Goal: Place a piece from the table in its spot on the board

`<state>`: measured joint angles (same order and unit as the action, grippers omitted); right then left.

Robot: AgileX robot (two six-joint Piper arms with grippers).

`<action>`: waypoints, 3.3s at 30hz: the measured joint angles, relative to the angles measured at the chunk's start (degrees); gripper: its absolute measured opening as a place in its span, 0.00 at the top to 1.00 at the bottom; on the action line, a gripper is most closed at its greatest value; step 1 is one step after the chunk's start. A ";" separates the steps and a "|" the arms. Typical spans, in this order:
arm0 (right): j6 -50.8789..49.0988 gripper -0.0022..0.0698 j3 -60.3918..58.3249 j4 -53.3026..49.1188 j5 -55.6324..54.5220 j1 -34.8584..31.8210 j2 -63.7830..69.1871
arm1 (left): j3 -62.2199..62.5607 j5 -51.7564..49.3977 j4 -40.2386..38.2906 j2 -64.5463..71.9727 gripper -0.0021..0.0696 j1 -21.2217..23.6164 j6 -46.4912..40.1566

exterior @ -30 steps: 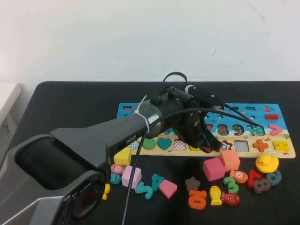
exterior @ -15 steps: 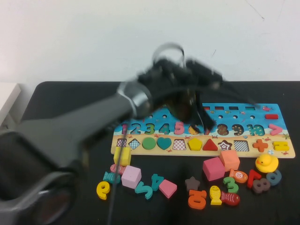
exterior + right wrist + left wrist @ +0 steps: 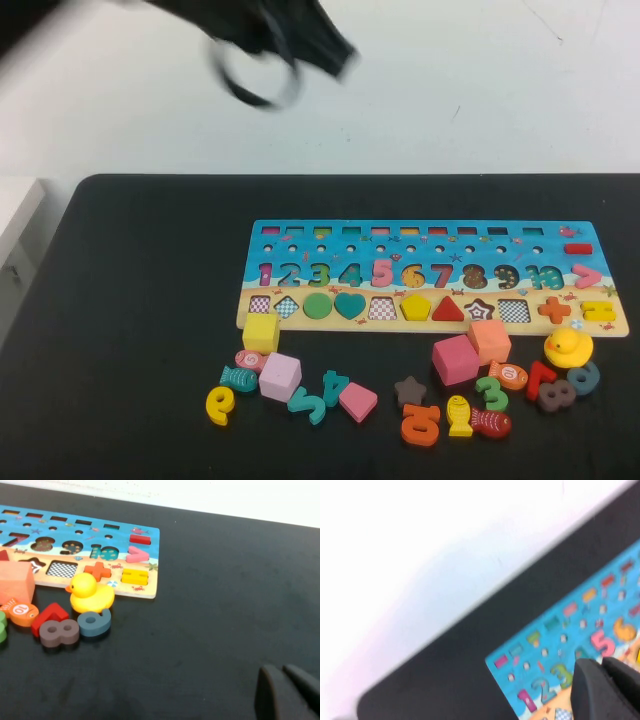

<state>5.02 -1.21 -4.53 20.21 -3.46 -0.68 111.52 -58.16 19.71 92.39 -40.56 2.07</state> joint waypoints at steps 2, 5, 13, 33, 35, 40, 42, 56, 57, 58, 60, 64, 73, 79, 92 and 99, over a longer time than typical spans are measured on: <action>0.00 0.94 0.00 0.00 0.00 0.00 0.00 | -0.39 -0.13 -1.38 -4.06 0.97 0.00 -0.10; 0.00 0.94 0.00 0.00 0.00 0.00 0.00 | -4.22 0.13 -2.62 -10.96 0.97 0.00 -0.10; 0.00 0.94 0.00 0.00 0.00 0.00 0.00 | -31.24 6.15 -3.50 -31.37 0.97 0.00 1.30; 0.00 0.94 0.00 0.00 0.00 0.00 0.00 | -76.96 11.96 -5.68 -52.73 0.97 0.00 5.13; 0.00 0.94 0.00 0.00 0.00 0.00 0.00 | -78.26 10.66 -6.08 -52.73 0.97 0.00 5.13; -0.23 0.94 0.00 0.00 0.00 0.00 0.00 | -78.89 9.52 -6.96 -54.05 0.97 0.17 5.13; -0.52 0.94 0.00 0.00 0.00 0.00 0.00 | -79.68 12.69 -8.00 -56.64 0.97 1.92 5.13; -0.93 0.94 0.00 0.00 0.00 0.00 0.00 | -104.33 56.61 -11.54 -87.77 0.97 32.61 8.24; -1.02 0.94 0.00 0.00 0.00 0.00 0.00 | -106.57 57.10 -11.82 -89.24 0.97 34.54 9.68; -1.02 0.94 0.00 0.00 0.00 0.00 0.00 | -108.39 57.36 -12.06 -90.30 0.97 36.01 10.92; -1.02 0.94 0.00 0.00 0.00 0.00 0.00 | -111.96 56.99 -12.18 -92.17 0.97 39.28 14.39; -1.06 0.94 0.00 0.00 0.00 0.00 0.00 | -112.58 46.00 -12.84 -92.96 0.97 43.03 18.48; -1.15 0.94 0.00 0.00 0.00 0.00 0.00 | -112.58 40.57 -13.21 -92.95 0.97 42.77 13.47; -1.15 0.94 0.00 0.00 0.00 0.00 0.00 | -112.58 40.48 -21.28 -93.07 0.97 38.26 2.06; -1.15 0.94 0.00 0.00 0.00 0.00 0.00 | -112.48 40.45 -24.40 -93.07 0.97 36.85 -3.47; -1.15 0.94 0.00 0.00 0.00 0.00 0.00 | -112.48 40.36 -24.75 -93.07 0.97 36.85 -3.27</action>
<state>3.87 -1.21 -4.53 20.21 -3.46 -0.68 -0.96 -17.80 -5.05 -0.68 -3.71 -1.19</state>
